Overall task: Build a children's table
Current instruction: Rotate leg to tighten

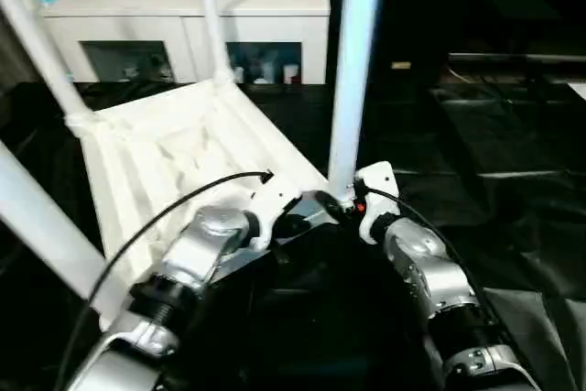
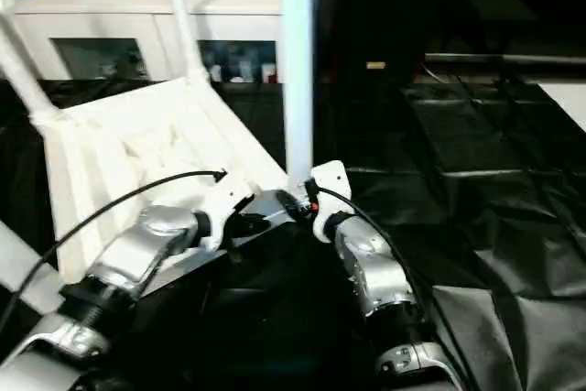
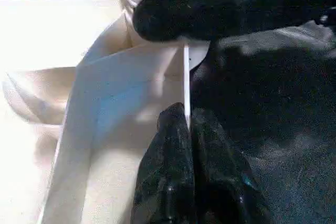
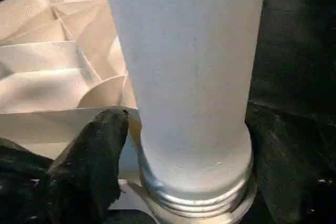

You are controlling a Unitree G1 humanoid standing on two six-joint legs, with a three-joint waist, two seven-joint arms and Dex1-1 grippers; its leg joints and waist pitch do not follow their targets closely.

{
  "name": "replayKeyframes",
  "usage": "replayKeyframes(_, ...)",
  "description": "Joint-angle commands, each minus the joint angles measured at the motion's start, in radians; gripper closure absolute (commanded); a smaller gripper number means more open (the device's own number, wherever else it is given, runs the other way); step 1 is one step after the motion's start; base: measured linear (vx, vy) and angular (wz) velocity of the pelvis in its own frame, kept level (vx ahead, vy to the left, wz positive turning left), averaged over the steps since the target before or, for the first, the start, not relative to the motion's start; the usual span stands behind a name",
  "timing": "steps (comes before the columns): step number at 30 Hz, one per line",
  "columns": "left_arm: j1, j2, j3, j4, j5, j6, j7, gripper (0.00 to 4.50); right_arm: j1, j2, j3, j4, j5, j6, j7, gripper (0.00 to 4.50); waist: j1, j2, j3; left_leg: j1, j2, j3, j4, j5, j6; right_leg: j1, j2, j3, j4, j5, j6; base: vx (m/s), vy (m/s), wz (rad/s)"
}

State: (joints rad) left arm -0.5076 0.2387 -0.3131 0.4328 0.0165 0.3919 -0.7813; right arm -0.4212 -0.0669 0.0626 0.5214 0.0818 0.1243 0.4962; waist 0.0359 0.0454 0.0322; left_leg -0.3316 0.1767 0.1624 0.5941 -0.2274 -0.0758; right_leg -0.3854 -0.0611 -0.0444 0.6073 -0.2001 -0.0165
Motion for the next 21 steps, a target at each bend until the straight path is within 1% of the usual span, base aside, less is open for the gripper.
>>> replayKeyframes(1, 0.043, 0.018, -0.049, 0.024, 0.029, 0.008, -0.021, 4.50, 0.004, 0.000, 0.082, -0.050, 0.026, -0.002, 0.118, 0.52, 0.006, -0.006, -0.034, -0.019, 0.042, -0.023, -0.090, -0.259, 0.035, 0.031, -0.080, 0.044, -0.104, -0.449, -0.121, 0.000, 0.000, 0.00)
replayKeyframes(2, 0.060, 0.042, -0.052, -0.006, 0.022, 0.005, -0.049, 4.50, 0.012, -0.044, 0.101, -0.074, 0.018, -0.012, 0.177, 0.52, 0.004, -0.007, -0.035, -0.020, 0.043, -0.022, -0.090, -0.248, 0.038, 0.032, -0.080, 0.045, -0.102, -0.424, -0.128, 0.000, 0.000, 0.00)
replayKeyframes(3, 0.060, 0.042, -0.052, -0.006, 0.022, 0.005, -0.049, 4.50, 0.012, -0.044, 0.101, -0.074, 0.018, -0.012, 0.177, 0.52, 0.005, -0.006, -0.036, -0.022, 0.044, -0.021, -0.088, -0.224, 0.044, 0.035, -0.080, 0.046, -0.096, -0.372, -0.145, 0.050, -0.006, 0.01)
replayKeyframes(4, 0.081, 0.070, -0.056, -0.046, 0.010, 0.003, -0.089, 4.50, 0.023, -0.096, 0.118, -0.105, 0.019, -0.019, 0.250, 0.52, 0.004, -0.006, -0.037, -0.023, 0.044, -0.018, -0.086, -0.211, 0.048, 0.035, -0.078, 0.046, -0.094, -0.343, -0.153, 0.050, -0.006, 0.01)
replayKeyframes(5, 0.095, 0.093, -0.060, -0.076, 0.000, -0.001, -0.123, 4.50, 0.031, -0.137, 0.131, -0.130, 0.021, -0.024, 0.307, 0.52, 0.008, -0.007, -0.040, -0.022, 0.046, -0.017, -0.082, -0.183, 0.060, 0.039, -0.078, 0.047, -0.086, -0.266, -0.181, 0.063, -0.006, 0.02)
replayKeyframes(6, 0.098, 0.098, -0.061, -0.082, -0.003, -0.004, -0.132, 4.50, 0.033, -0.144, 0.132, -0.135, 0.023, -0.024, 0.318, 0.52, 0.007, -0.008, -0.041, -0.026, 0.045, -0.016, -0.080, -0.167, 0.066, 0.042, -0.077, 0.047, -0.081, -0.234, -0.191, 0.070, -0.005, 0.01)
replayKeyframes(7, 0.108, 0.114, -0.064, -0.103, -0.013, -0.013, -0.160, 4.50, 0.039, -0.169, 0.136, -0.152, 0.028, -0.026, 0.356, 0.52, 0.008, -0.005, -0.044, -0.026, 0.045, -0.014, -0.076, -0.131, 0.076, 0.043, -0.077, 0.047, -0.076, -0.164, -0.215, 0.070, -0.005, 0.01)
replayKeyframes(8, 0.118, 0.134, -0.065, -0.127, -0.024, -0.015, -0.191, 4.50, 0.047, -0.199, 0.139, -0.172, 0.039, -0.026, 0.405, 0.52, 0.007, -0.007, -0.046, -0.026, 0.044, -0.013, -0.072, -0.110, 0.083, 0.045, -0.075, 0.046, -0.072, -0.127, -0.224, 0.064, -0.005, 0.01)
replayKeyframes(9, 0.127, 0.149, -0.066, -0.145, -0.033, -0.022, -0.217, 4.50, 0.053, -0.222, 0.144, -0.187, 0.047, -0.027, 0.445, 0.52, 0.009, -0.007, -0.050, -0.028, 0.042, -0.011, -0.067, -0.069, 0.098, 0.049, -0.074, 0.046, -0.063, -0.045, -0.242, 0.000, 0.000, 0.00)
replayKeyframes(10, 0.127, 0.149, -0.066, -0.145, -0.033, -0.022, -0.217, 4.50, 0.053, -0.222, 0.144, -0.187, 0.047, -0.027, 0.445, 0.52, 0.011, -0.006, -0.051, -0.027, 0.042, -0.010, -0.064, -0.047, 0.114, 0.048, -0.073, 0.044, -0.058, 0.010, -0.259, 0.000, 0.000, 0.00)
replayKeyframes(11, 0.136, 0.163, -0.065, -0.167, -0.046, -0.016, -0.243, 4.50, 0.059, -0.241, 0.150, -0.200, 0.052, -0.031, 0.478, 0.52, 0.013, -0.006, -0.055, -0.028, 0.043, -0.011, -0.061, -0.018, 0.127, 0.051, -0.073, 0.043, -0.051, 0.064, -0.270, 0.000, 0.000, 0.00)
replayKeyframes(12, 0.144, 0.173, -0.065, -0.185, -0.057, -0.012, -0.262, 4.50, 0.062, -0.252, 0.153, -0.206, 0.052, -0.030, 0.497, 0.52, 0.015, -0.004, -0.057, -0.028, 0.043, -0.010, -0.058, -0.001, 0.136, 0.049, -0.072, 0.043, -0.048, 0.088, -0.275, 0.000, 0.000, 0.00)
replayKeyframes(13, 0.157, 0.185, -0.066, -0.212, -0.070, -0.007, -0.290, 4.50, 0.064, -0.262, 0.157, -0.212, 0.054, -0.028, 0.517, 0.52, 0.016, -0.006, -0.054, -0.030, 0.043, -0.009, -0.058, 0.005, 0.148, 0.046, -0.071, 0.041, -0.048, 0.102, -0.283, 0.000, 0.000, 0.00)
replayKeyframes(14, 0.166, 0.196, -0.067, -0.237, -0.080, 0.002, -0.309, 4.50, 0.063, -0.267, 0.158, -0.213, 0.055, -0.027, 0.526, 0.52, 0.018, -0.004, -0.053, -0.030, 0.045, -0.009, -0.059, -0.006, 0.149, 0.046, -0.072, 0.040, -0.048, 0.089, -0.286, 0.000, 0.000, 0.00)
replayKeyframes(15, 0.175, 0.208, -0.071, -0.260, -0.091, 0.006, -0.328, 4.50, 0.064, -0.271, 0.160, -0.215, 0.058, -0.024, 0.532, 0.52, 0.021, -0.003, -0.050, -0.028, 0.048, -0.009, -0.062, -0.029, 0.144, 0.044, -0.073, 0.040, -0.052, 0.050, -0.286, 0.000, 0.000, 0.00)
replayKeyframes(16, 0.175, 0.208, -0.071, -0.260, -0.091, 0.006, -0.328, 4.50, 0.064, -0.271, 0.160, -0.215, 0.058, -0.024, 0.532, 0.52, 0.022, -0.003, -0.047, -0.025, 0.050, -0.008, -0.065, -0.058, 0.133, 0.042, -0.072, 0.040, -0.057, -0.002, -0.282, 0.000, 0.000, 0.00)
replayKeyframes(17, 0.184, 0.218, -0.074, -0.281, -0.102, 0.008, -0.346, 4.50, 0.064, -0.275, 0.164, -0.217, 0.064, -0.019, 0.543, 0.52, 0.026, -0.001, -0.046, -0.020, 0.050, -0.006, -0.066, -0.077, 0.120, 0.038, -0.072, 0.041, -0.060, -0.038, -0.278, 0.000, 0.000, 0.00)
replayKeyframes(18, 0.192, 0.229, -0.076, -0.305, -0.117, 0.015, -0.366, 4.50, 0.065, -0.283, 0.172, -0.223, 0.065, -0.014, 0.563, 0.52, 0.028, 0.003, -0.045, -0.018, 0.052, -0.006, -0.068, -0.090, 0.112, 0.037, -0.072, 0.041, -0.061, -0.053, -0.278, 0.000, 0.000, 0.00)
replayKeyframes(19, 0.192, 0.229, -0.076, -0.305, -0.117, 0.015, -0.366, 4.50, 0.065, -0.283, 0.172, -0.223, 0.065, -0.014, 0.563, 0.52, 0.027, 0.000, -0.045, -0.022, 0.052, -0.007, -0.070, -0.094, 0.100, 0.041, -0.072, 0.042, -0.059, -0.057, -0.275, 0.000, 0.000, 0.00)
replayKeyframes(20, 0.197, 0.238, -0.077, -0.322, -0.128, 0.023, -0.381, 4.50, 0.067, -0.293, 0.181, -0.227, 0.065, -0.013, 0.585, 0.52, 0.028, 0.003, -0.046, -0.020, 0.052, -0.007, -0.069, -0.093, 0.094, 0.040, -0.071, 0.042, -0.057, -0.045, -0.273, 0.000, 0.000, 0.00)
replayKeyframes(21, 0.204, 0.253, -0.079, -0.343, -0.142, 0.033, -0.406, 4.50, 0.070, -0.308, 0.192, -0.235, 0.062, -0.012, 0.611, 0.52, 0.029, 0.002, -0.045, -0.019, 0.051, -0.007, -0.069, -0.091, 0.093, 0.040, -0.070, 0.042, -0.058, -0.041, -0.272, 0.000, 0.000, 0.00)
